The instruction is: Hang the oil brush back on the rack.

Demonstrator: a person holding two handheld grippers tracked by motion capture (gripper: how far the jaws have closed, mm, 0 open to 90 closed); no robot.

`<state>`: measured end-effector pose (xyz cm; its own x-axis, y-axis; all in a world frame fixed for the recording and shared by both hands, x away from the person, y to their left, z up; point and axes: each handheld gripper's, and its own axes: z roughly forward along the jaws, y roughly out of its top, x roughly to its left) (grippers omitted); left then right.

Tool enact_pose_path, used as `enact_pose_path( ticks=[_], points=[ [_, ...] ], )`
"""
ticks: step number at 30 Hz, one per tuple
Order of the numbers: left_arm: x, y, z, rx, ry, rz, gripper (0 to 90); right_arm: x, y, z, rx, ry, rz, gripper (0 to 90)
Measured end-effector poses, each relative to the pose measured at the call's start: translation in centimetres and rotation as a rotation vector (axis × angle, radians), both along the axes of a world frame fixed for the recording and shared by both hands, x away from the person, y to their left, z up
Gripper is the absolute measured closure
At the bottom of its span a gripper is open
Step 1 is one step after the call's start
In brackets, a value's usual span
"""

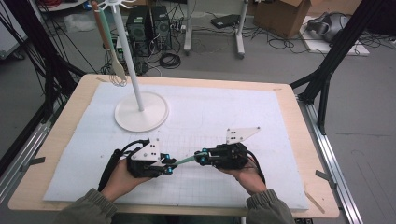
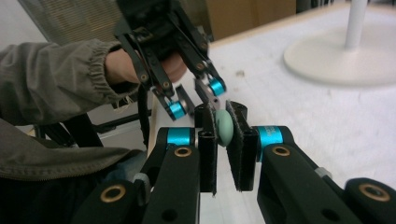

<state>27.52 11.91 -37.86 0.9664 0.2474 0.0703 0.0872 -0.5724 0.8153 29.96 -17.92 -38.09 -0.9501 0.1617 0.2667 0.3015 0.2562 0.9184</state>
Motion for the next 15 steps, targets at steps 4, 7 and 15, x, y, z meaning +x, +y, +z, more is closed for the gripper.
enact_pose_path(
  ticks=[4,7,15],
  points=[
    [0.1,0.0,0.9,-0.012,0.001,-0.011,71.9,-0.3,0.3,1.3,-0.011,-0.053,-0.003,83.5],
    [0.1,-0.3,1.1,-0.007,0.002,-0.021,72.0,-0.4,0.6,1.9,-0.016,-0.068,0.014,83.5],
    [0.2,-0.3,1.0,-0.027,0.011,-0.029,83.8,-0.3,1.2,2.0,0.021,-0.053,0.0,78.7]
  ],
)
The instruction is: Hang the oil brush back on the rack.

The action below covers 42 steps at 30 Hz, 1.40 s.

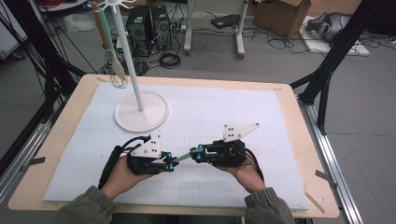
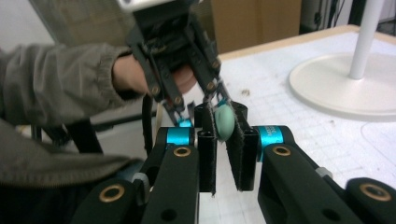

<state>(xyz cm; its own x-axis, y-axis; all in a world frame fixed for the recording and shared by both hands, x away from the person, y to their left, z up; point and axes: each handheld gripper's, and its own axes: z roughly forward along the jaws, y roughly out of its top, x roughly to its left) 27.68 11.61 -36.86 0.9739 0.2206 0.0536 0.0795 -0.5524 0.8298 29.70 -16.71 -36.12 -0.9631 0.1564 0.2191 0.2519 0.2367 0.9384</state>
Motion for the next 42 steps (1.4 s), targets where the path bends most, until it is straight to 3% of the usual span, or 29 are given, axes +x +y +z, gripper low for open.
enact_pose_path(
  ticks=[2,7,11,16,19,21,24,26,28,33,37,42],
  points=[
    [0.1,0.3,0.0,-0.019,0.005,0.013,84.0,0.2,0.1,-0.1,0.034,0.013,-0.027,67.0],
    [0.3,1.2,0.0,-0.078,0.03,0.047,84.1,0.3,1.3,-0.3,0.051,0.014,-0.048,63.9],
    [0.2,1.6,0.1,-0.097,0.034,0.055,84.2,0.5,2.3,-0.3,0.071,0.011,-0.051,67.7],
    [0.4,2.1,0.1,-0.105,0.036,0.06,84.0,0.8,3.3,-0.3,0.09,0.028,-0.027,80.4],
    [0.6,2.4,0.0,-0.124,0.07,0.041,83.1,1.0,3.8,-0.2,0.097,0.051,-0.004,82.9],
    [0.8,2.6,0.0,-0.138,0.087,0.03,75.5,1.0,4.1,0.1,0.094,0.039,0.014,83.2],
    [0.8,2.8,0.2,-0.144,0.092,0.019,73.9,1.0,4.5,0.6,0.067,0.029,0.035,83.1],
    [0.8,2.9,0.3,-0.171,0.116,0.0,73.9,1.0,4.8,0.9,0.035,0.015,0.038,83.1],
    [0.9,2.9,0.5,-0.18,0.131,-0.02,71.0,0.9,5.1,1.2,0.034,0.007,0.045,83.1],
    [0.9,3.2,0.8,-0.173,0.119,-0.01,73.4,0.8,5.6,1.7,-0.004,-0.002,0.07,83.1],
    [0.9,3.4,0.8,-0.174,0.113,-0.013,82.5,1.0,5.7,1.7,-0.01,-0.003,0.077,83.0],
    [0.9,3.4,0.8,-0.185,0.109,0.009,83.5,1.1,6.0,1.6,0.014,0.02,0.05,81.3]
  ],
)
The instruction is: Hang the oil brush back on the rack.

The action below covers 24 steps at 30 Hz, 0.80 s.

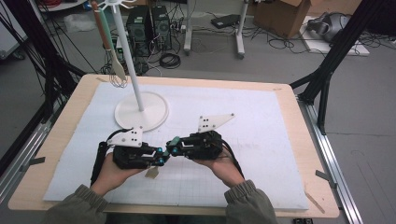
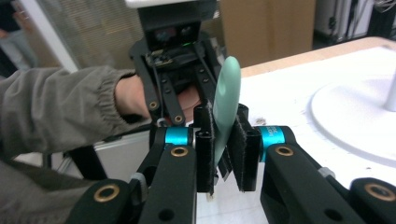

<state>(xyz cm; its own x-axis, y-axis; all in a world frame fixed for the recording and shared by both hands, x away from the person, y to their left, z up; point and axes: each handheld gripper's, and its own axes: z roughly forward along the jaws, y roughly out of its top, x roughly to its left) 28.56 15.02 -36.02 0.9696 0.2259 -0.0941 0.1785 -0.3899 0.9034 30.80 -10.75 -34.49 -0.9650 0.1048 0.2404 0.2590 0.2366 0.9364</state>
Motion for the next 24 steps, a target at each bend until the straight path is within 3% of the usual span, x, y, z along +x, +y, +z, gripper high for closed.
enact_pose_path(
  ticks=[5,10,11,12,14,24],
  points=[
    [0.1,0.0,-0.1,0.001,0.013,-0.012,80.4,-0.1,0.1,0.2,-0.011,-0.022,0.016,82.9],
    [0.1,0.1,0.0,-0.006,0.007,-0.008,83.6,-0.1,0.3,0.2,-0.008,-0.022,0.0,81.6],
    [0.1,0.2,0.0,-0.008,0.01,0.0,83.9,-0.1,0.3,0.2,-0.006,-0.017,-0.002,78.8],
    [0.1,0.2,0.0,-0.011,0.01,0.004,83.9,-0.2,0.3,0.3,-0.002,-0.021,-0.021,68.1],
    [0.2,0.5,0.0,-0.033,0.015,0.015,83.9,-0.2,0.0,0.3,0.01,-0.012,-0.025,63.2],
    [0.4,1.6,0.2,-0.069,0.002,0.064,83.9,-0.3,-2.4,-0.1,-0.036,-0.036,-0.101,51.8]
  ],
)
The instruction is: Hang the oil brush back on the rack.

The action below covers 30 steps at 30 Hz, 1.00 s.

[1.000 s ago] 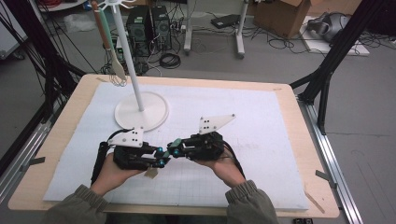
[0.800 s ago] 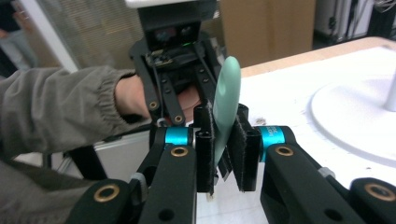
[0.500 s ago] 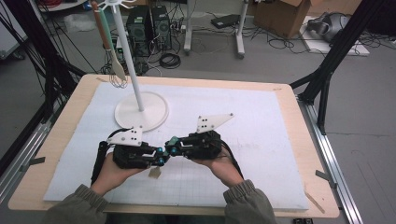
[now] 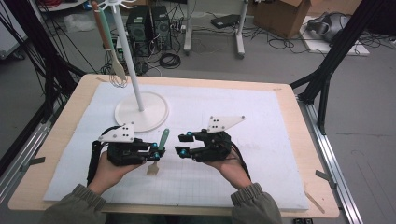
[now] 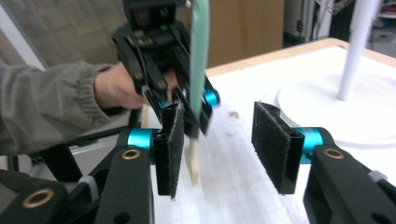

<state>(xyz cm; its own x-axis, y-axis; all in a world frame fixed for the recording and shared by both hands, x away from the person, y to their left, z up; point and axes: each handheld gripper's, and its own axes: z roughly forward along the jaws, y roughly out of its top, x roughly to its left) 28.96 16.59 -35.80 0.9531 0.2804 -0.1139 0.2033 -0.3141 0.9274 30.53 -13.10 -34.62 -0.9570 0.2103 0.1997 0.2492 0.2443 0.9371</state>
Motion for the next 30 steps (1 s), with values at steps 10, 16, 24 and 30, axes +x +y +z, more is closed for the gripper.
enact_pose_path(
  ticks=[10,16,24,30],
  points=[
    [0.7,1.2,0.2,-0.031,0.009,0.037,83.9,-0.3,-2.7,-1.4,-0.046,0.002,-0.084,45.4],
    [1.2,1.9,0.6,-0.049,0.002,0.056,83.9,-0.4,-4.3,-2.1,-0.086,-0.004,-0.135,43.2],
    [1.6,3.0,1.0,-0.072,-0.016,0.093,83.9,-0.6,-6.5,-3.3,-0.108,-0.01,-0.216,40.9],
    [2.1,4.1,1.5,-0.084,-0.019,0.122,83.9,-0.5,-7.8,-4.1,-0.14,-0.02,-0.258,38.7]
  ],
)
